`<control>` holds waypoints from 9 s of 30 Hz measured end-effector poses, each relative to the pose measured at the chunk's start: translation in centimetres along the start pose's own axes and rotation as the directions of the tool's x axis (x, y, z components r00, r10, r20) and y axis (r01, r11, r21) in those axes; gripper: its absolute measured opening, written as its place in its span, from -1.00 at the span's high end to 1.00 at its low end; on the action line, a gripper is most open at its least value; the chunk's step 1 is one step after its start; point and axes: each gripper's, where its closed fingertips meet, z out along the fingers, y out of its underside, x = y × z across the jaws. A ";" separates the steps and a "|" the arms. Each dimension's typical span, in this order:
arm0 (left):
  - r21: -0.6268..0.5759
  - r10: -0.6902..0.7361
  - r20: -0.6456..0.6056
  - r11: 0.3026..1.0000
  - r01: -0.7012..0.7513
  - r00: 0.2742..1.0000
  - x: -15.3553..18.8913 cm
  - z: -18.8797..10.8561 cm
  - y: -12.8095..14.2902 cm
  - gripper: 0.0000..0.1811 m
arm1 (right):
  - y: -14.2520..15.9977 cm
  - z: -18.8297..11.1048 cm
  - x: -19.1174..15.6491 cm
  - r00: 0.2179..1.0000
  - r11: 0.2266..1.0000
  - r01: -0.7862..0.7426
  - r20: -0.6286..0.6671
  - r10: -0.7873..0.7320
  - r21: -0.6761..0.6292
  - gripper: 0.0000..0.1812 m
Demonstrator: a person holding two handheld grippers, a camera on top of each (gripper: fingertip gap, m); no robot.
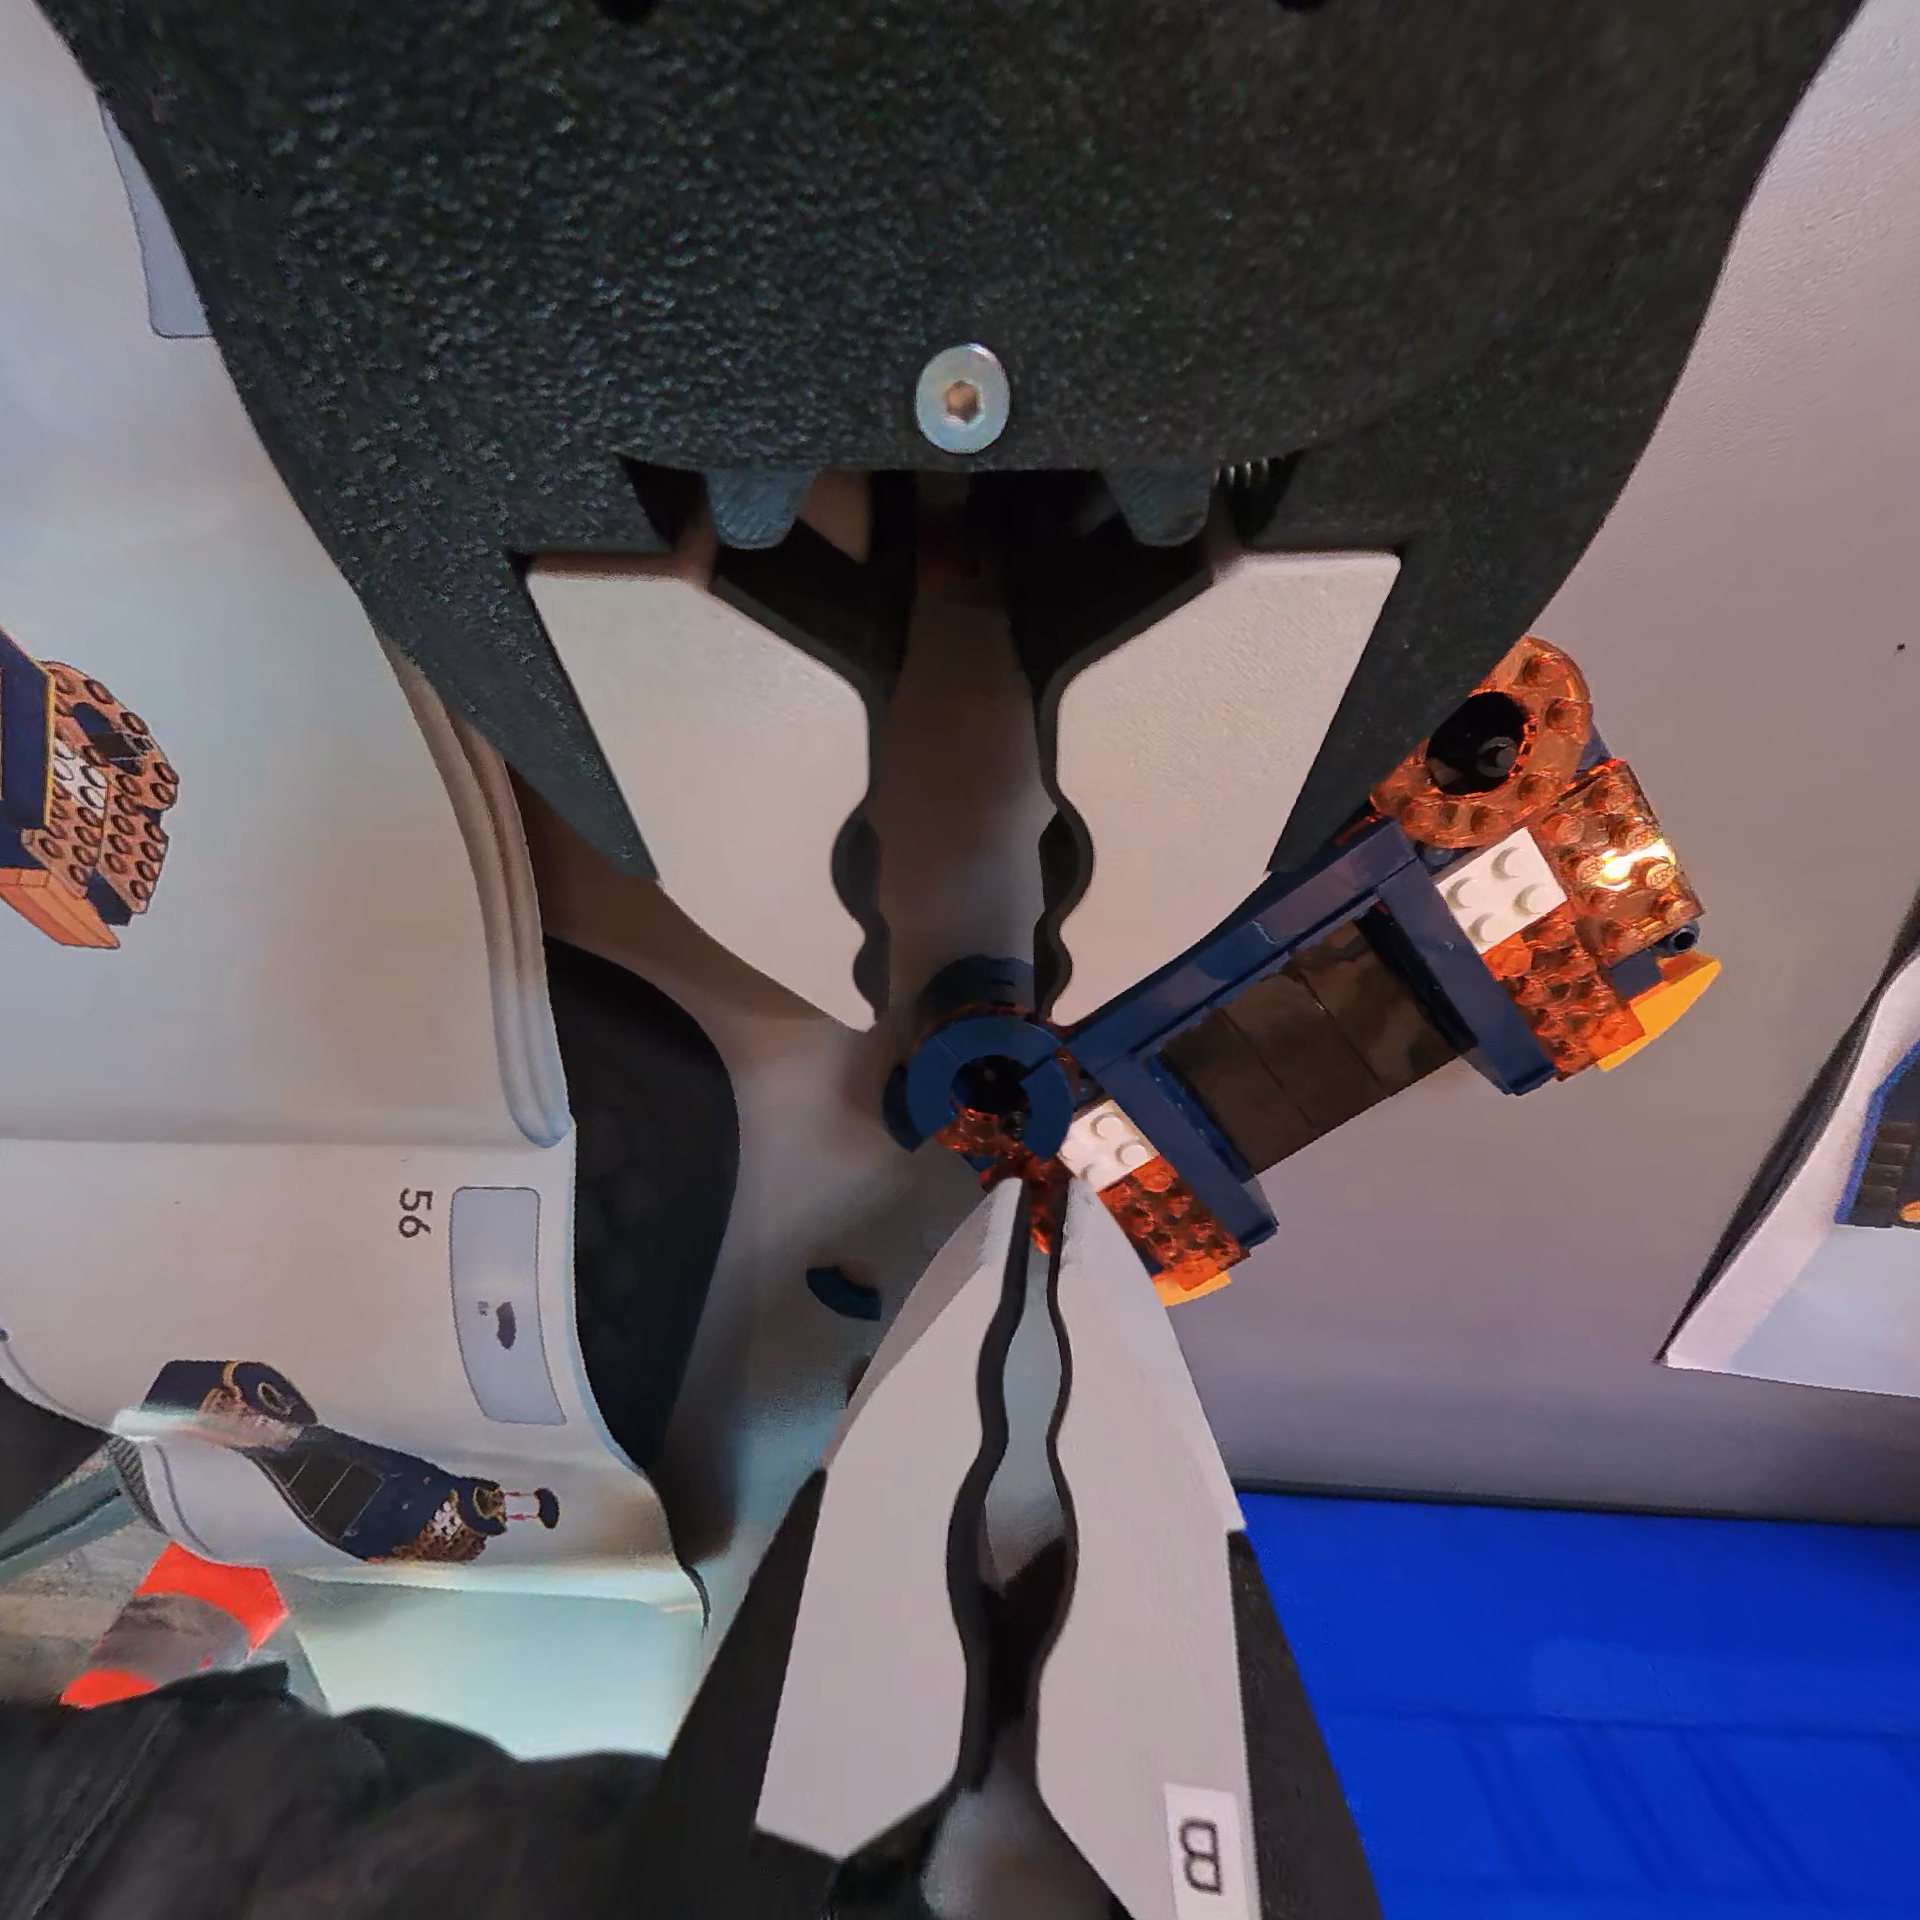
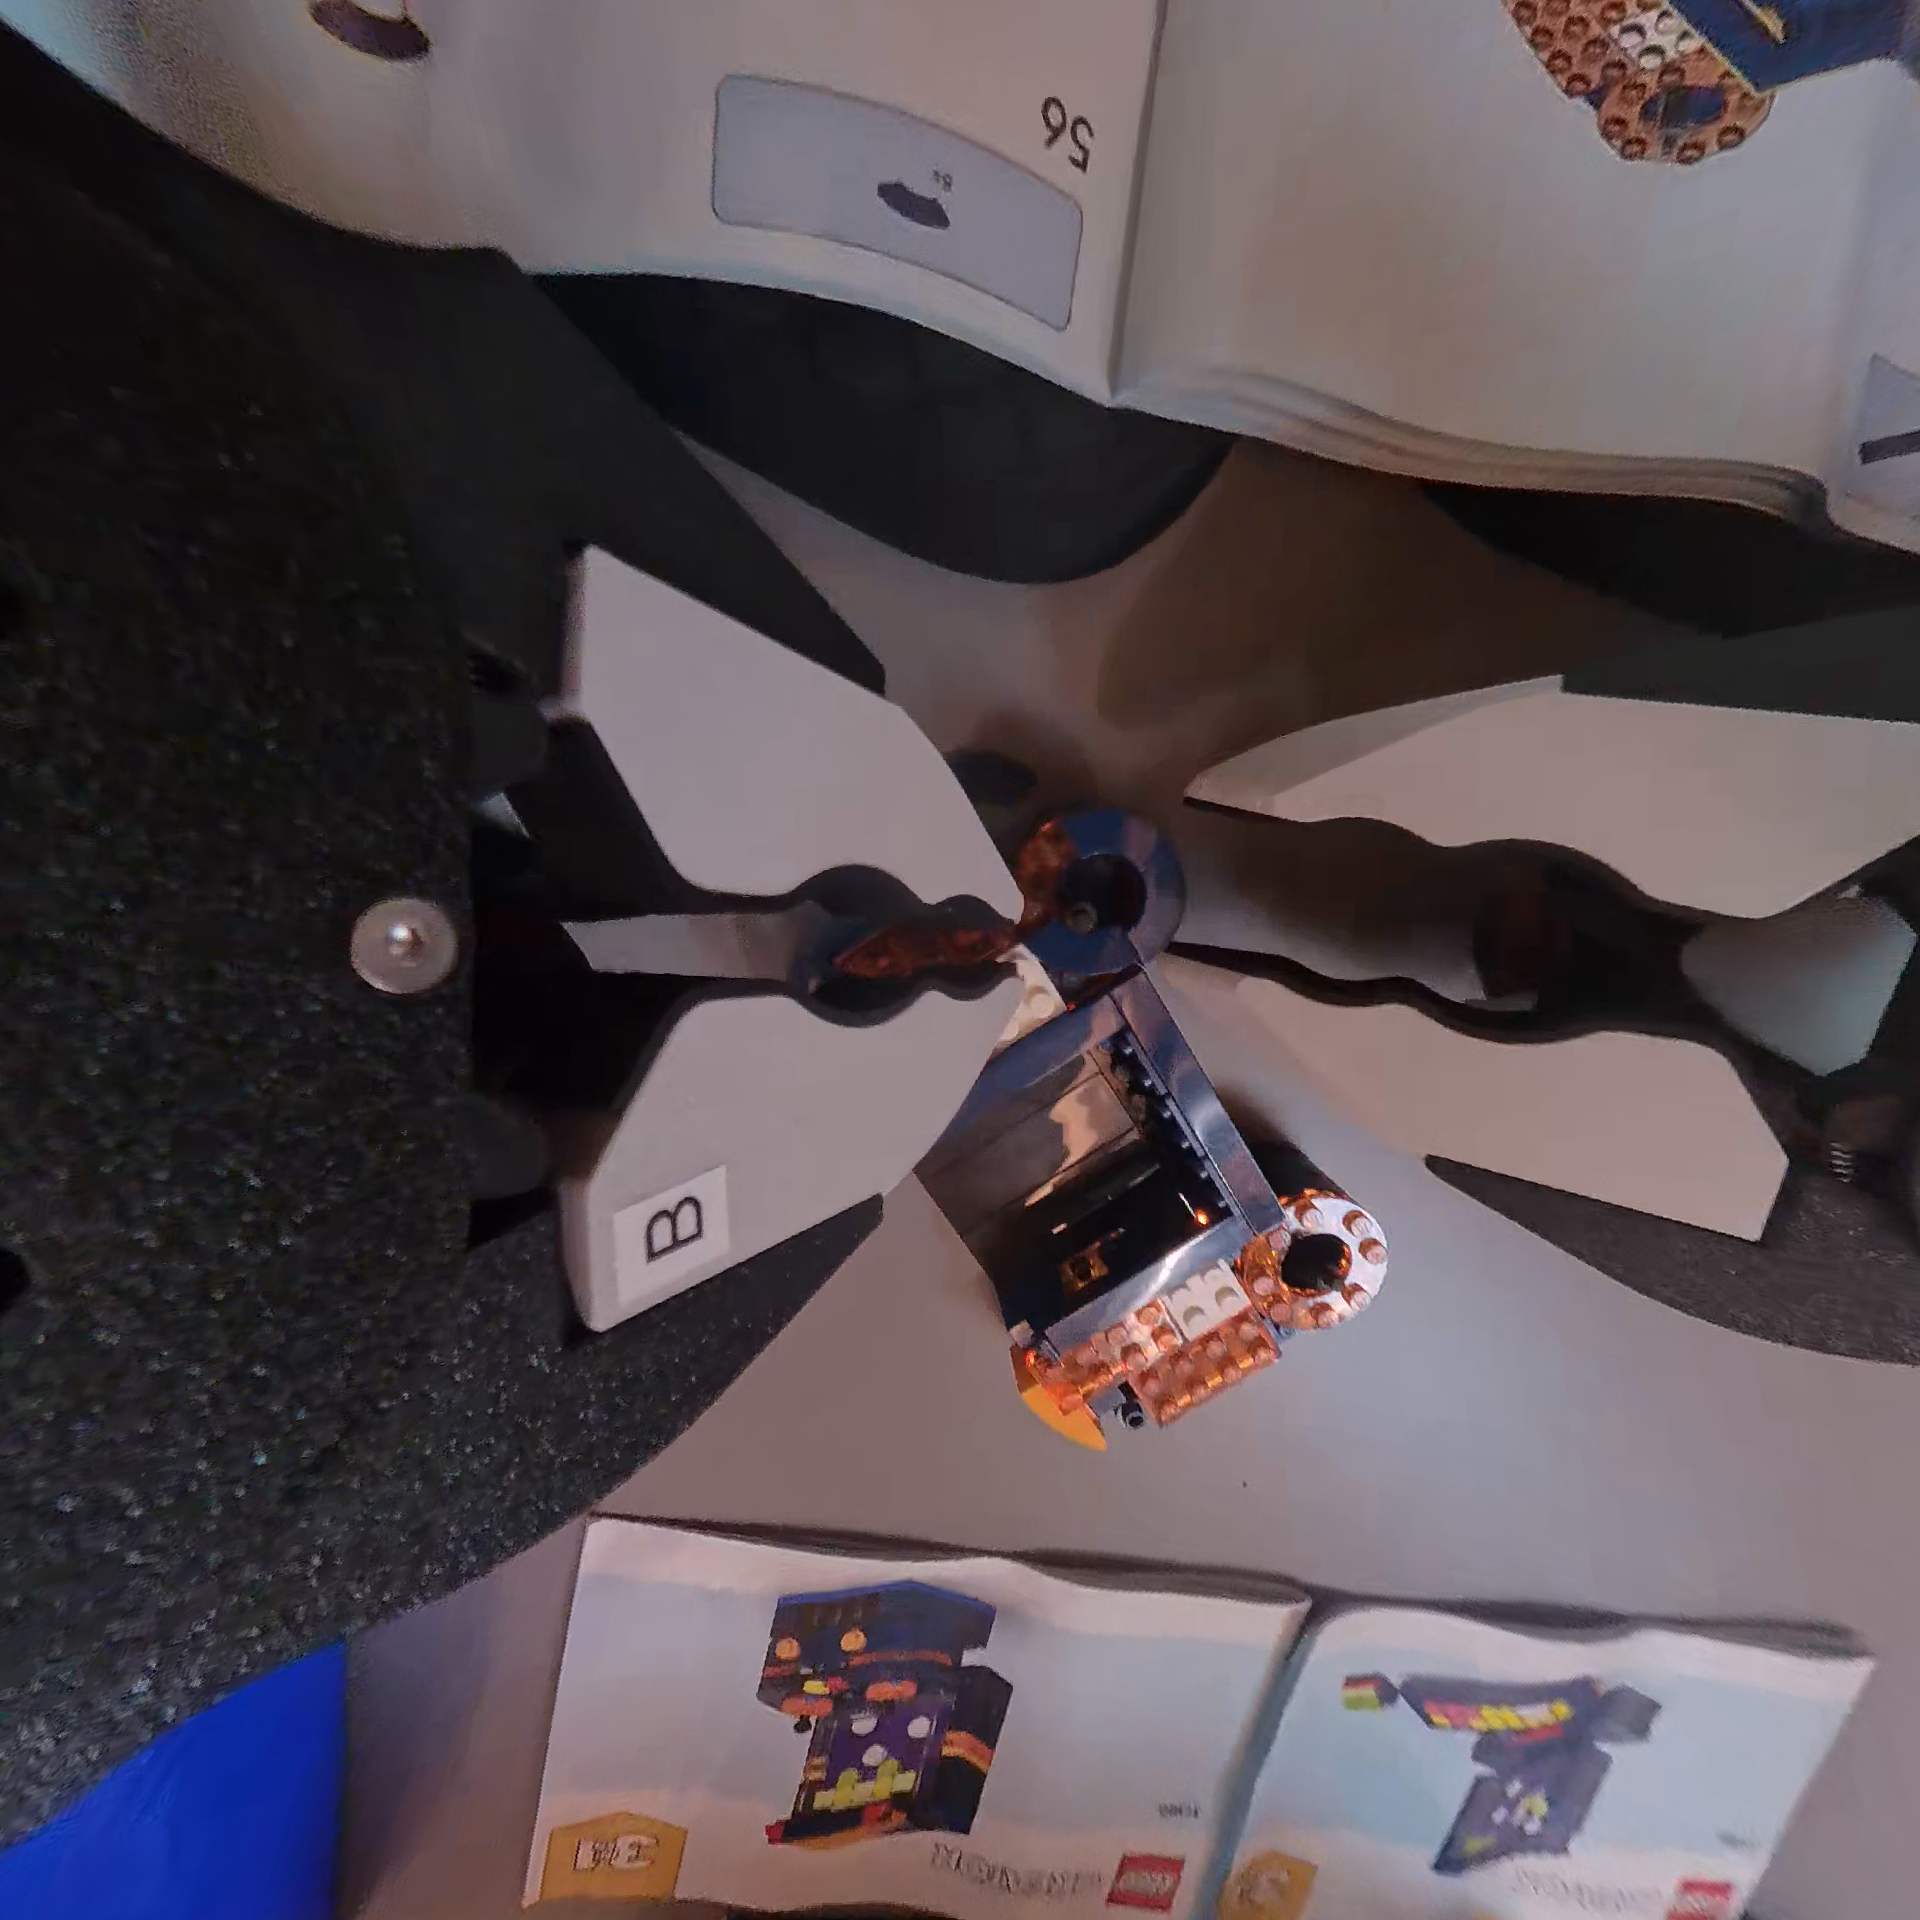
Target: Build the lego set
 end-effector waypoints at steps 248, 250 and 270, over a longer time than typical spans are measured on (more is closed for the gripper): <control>-0.104 0.064 -0.019 0.992 -0.066 0.998 -2.4 0.8 -1.3 1.00 | 0.0 0.7 1.1 0.900 0.920 -0.349 -0.211 0.383 0.179 0.99; -0.101 0.070 -0.015 0.992 -0.071 0.997 -2.4 0.8 -1.3 1.00 | -0.1 0.6 1.2 0.896 0.910 -0.370 -0.189 0.403 0.189 1.00; -0.028 0.098 0.104 0.995 -0.096 0.990 -1.1 0.2 -0.1 0.77 | 6.2 -1.7 0.9 0.738 0.740 -0.658 -0.321 0.594 -0.141 0.39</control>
